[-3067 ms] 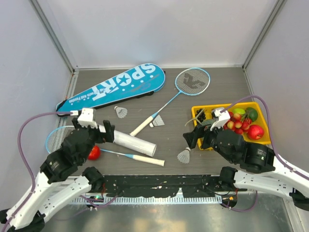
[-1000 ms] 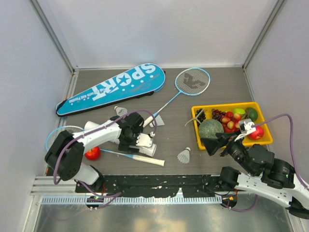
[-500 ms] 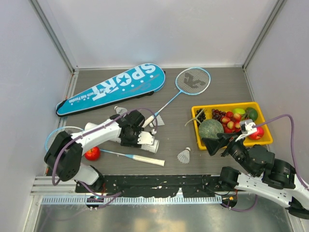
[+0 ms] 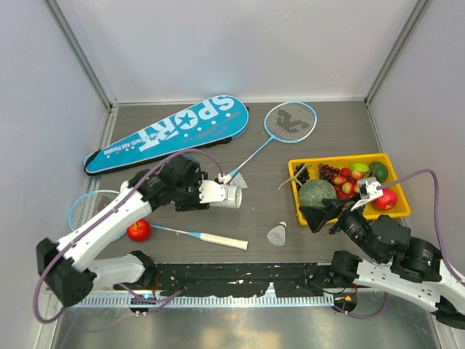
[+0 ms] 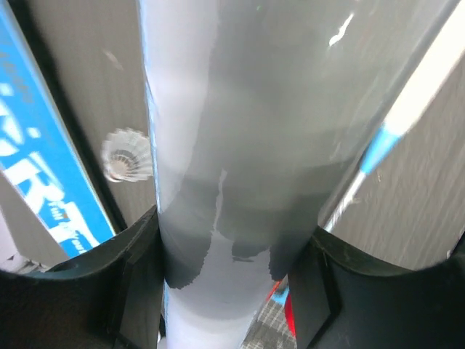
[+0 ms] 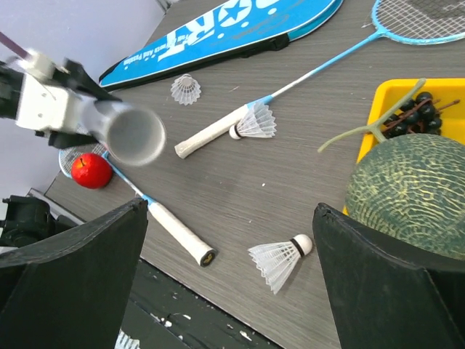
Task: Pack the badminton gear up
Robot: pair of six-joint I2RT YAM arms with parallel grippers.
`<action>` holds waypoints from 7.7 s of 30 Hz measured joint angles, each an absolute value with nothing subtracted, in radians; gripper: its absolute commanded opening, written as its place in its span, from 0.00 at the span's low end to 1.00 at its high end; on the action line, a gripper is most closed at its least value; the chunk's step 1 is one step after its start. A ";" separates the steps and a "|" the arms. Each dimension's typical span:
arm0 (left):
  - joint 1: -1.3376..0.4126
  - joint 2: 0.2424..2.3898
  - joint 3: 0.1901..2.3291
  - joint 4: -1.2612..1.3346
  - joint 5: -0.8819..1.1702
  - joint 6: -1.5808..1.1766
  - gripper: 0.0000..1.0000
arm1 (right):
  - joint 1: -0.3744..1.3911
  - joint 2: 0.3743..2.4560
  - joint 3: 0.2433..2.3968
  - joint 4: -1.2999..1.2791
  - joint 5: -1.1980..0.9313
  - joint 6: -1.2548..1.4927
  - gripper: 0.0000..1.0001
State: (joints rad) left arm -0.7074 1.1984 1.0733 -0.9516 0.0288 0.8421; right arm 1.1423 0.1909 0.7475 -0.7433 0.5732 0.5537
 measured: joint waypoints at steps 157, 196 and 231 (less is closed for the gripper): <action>-0.723 0.252 0.491 -0.166 -0.038 0.508 0.00 | 1.277 1.235 0.750 -0.746 0.586 0.505 0.62; -0.723 0.299 0.491 -0.196 -0.033 0.543 0.00 | 1.288 1.295 0.830 -0.850 0.700 0.587 0.05; -0.723 0.319 0.453 -0.244 0.123 0.699 0.00 | 1.288 0.883 1.135 -0.300 0.081 0.504 0.05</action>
